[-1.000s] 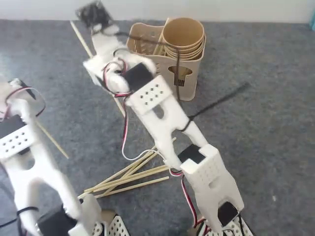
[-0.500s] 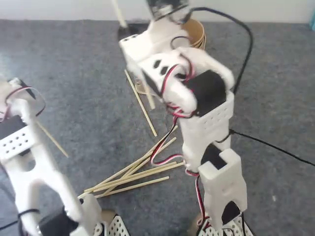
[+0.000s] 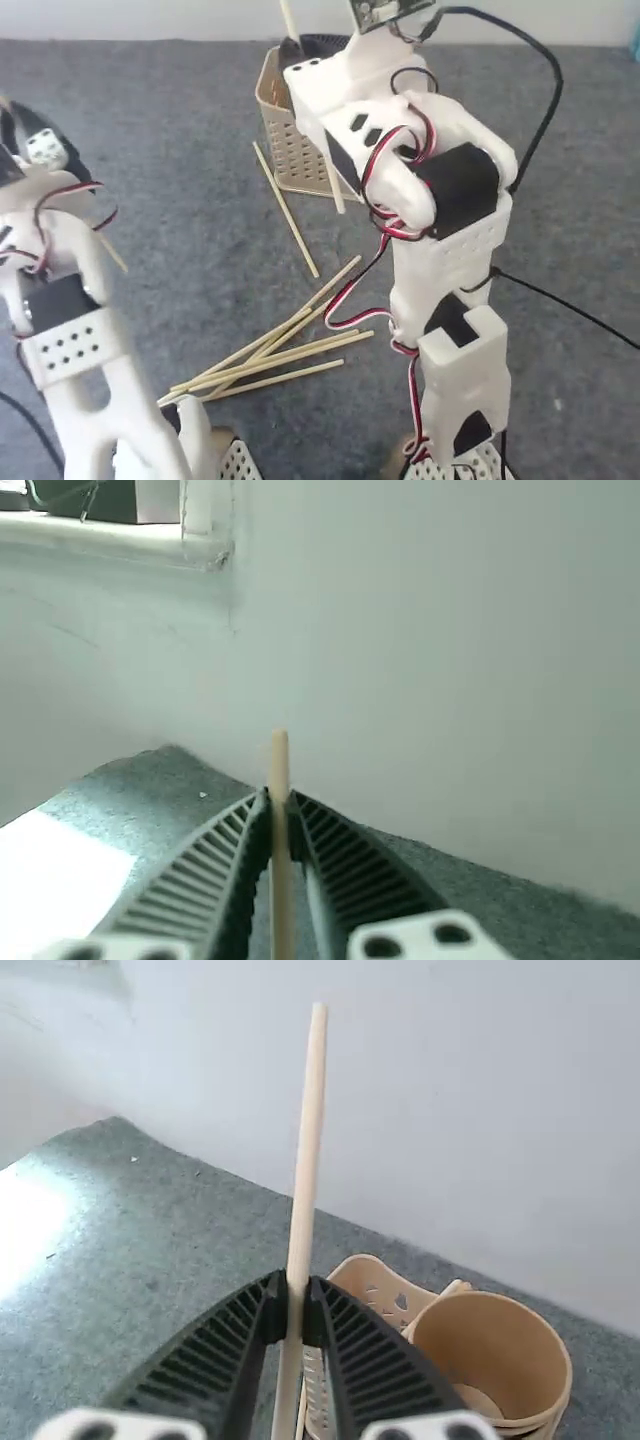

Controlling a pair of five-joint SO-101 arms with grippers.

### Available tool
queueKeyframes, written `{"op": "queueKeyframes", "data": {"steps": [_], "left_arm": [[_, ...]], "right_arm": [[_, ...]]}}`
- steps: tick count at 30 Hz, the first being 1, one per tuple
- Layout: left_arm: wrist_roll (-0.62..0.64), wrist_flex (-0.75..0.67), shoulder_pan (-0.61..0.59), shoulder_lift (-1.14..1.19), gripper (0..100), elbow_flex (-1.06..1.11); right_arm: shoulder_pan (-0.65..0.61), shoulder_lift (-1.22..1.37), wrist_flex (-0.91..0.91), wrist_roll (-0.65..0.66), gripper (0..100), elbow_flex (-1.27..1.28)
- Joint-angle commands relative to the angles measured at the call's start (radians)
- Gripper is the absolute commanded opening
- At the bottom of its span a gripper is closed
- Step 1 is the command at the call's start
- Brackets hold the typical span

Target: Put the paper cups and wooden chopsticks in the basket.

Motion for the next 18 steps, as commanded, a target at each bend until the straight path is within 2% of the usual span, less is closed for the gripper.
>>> {"op": "queueKeyframes", "data": {"steps": [1,7,18], "left_arm": [[-0.005,-0.137,0.055,-0.069,1,0.016],[-0.005,-0.468,0.092,-0.086,1,0.131],[-0.005,-0.647,0.044,-0.15,1,0.298]], "right_arm": [[0.038,-0.01,-0.079,0.014,0.8,-0.032],[0.084,0.13,-0.354,0.014,0.8,-0.032],[0.119,0.395,-0.788,0.012,0.8,-0.032]]}}
